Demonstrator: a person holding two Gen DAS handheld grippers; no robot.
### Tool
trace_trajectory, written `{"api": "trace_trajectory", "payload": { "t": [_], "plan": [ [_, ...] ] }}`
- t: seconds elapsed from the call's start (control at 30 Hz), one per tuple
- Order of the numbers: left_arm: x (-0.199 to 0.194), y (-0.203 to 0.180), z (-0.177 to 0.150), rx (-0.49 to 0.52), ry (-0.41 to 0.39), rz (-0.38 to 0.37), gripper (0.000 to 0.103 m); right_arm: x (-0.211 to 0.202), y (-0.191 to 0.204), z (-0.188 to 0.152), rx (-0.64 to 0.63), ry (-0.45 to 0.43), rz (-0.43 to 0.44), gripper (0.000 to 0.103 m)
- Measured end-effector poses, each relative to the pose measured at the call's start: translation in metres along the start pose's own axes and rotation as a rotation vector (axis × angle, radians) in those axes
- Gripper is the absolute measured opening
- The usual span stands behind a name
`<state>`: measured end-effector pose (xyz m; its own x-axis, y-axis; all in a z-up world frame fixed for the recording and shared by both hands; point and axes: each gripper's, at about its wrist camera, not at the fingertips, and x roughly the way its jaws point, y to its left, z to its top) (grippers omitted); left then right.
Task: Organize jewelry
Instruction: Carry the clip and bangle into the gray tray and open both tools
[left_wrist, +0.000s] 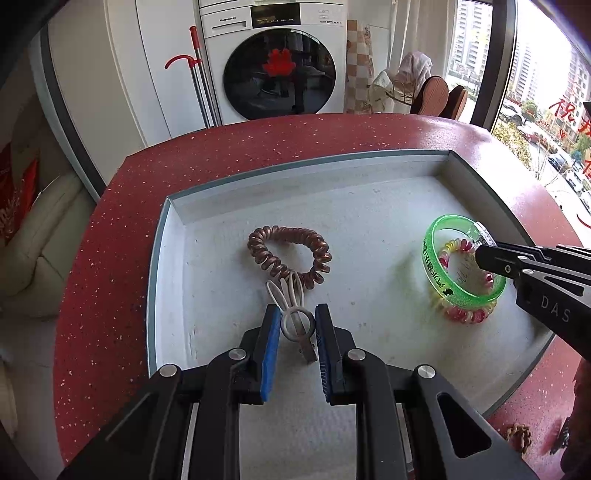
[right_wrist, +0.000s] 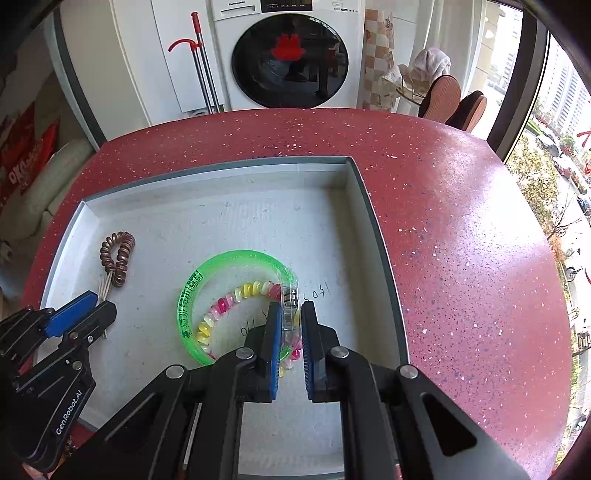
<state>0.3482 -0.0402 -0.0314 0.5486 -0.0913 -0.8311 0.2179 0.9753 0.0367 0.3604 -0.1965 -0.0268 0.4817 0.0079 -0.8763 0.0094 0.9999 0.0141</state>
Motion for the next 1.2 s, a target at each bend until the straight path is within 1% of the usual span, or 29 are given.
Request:
{"api": "trace_trajectory", "payload": {
  "t": [0.23,0.27,0.33,0.37,0.4,0.53,0.7,0.8,0.93,1.03,1.07,1.1,1.13,1.2],
  "plan": [
    [-0.001,-0.002,0.000,0.008,0.001,0.014,0.038,0.000,-0.001,0.000,0.012,0.000,0.013,0.013],
    [-0.001,-0.002,0.001,0.013,-0.002,0.019,0.038,0.001,-0.001,0.000,0.012,0.001,0.015,0.016],
    [-0.001,-0.006,0.000,0.025,-0.011,0.030,0.038,0.002,-0.002,0.000,0.015,0.007,0.016,0.025],
    [-0.002,-0.007,0.000,0.029,-0.013,0.034,0.038,0.001,-0.002,0.000,0.017,0.006,0.014,0.034],
    [-0.002,-0.009,0.000,0.033,-0.015,0.038,0.038,0.001,-0.002,0.000,0.022,0.001,0.012,0.039],
    [-0.004,-0.013,-0.001,0.045,-0.032,0.062,0.038,-0.004,-0.004,0.000,0.038,-0.015,0.027,0.041],
    [-0.009,-0.013,-0.002,0.040,-0.049,0.070,0.038,-0.015,-0.006,0.002,0.050,-0.037,0.050,0.055],
    [-0.012,-0.015,-0.003,0.045,-0.057,0.076,0.038,-0.022,-0.006,0.001,0.055,-0.048,0.062,0.058],
    [-0.020,-0.016,-0.005,0.034,-0.073,0.067,0.038,-0.033,-0.008,-0.001,0.080,-0.063,0.083,0.059],
    [-0.028,-0.012,-0.005,0.018,-0.093,0.049,0.039,-0.043,-0.009,-0.004,0.084,-0.081,0.091,0.068],
    [-0.030,-0.011,-0.005,0.013,-0.100,0.045,0.044,-0.047,-0.009,-0.005,0.085,-0.089,0.096,0.072],
    [-0.033,-0.009,-0.004,0.004,-0.109,0.043,0.076,-0.052,-0.010,-0.007,0.087,-0.096,0.102,0.072],
    [-0.038,-0.007,-0.005,-0.011,-0.128,0.045,0.103,-0.056,-0.010,-0.008,0.089,-0.103,0.106,0.072],
    [-0.050,-0.003,-0.006,-0.031,-0.191,0.042,0.103,-0.063,-0.011,-0.012,0.093,-0.115,0.110,0.076]
  ]
}}
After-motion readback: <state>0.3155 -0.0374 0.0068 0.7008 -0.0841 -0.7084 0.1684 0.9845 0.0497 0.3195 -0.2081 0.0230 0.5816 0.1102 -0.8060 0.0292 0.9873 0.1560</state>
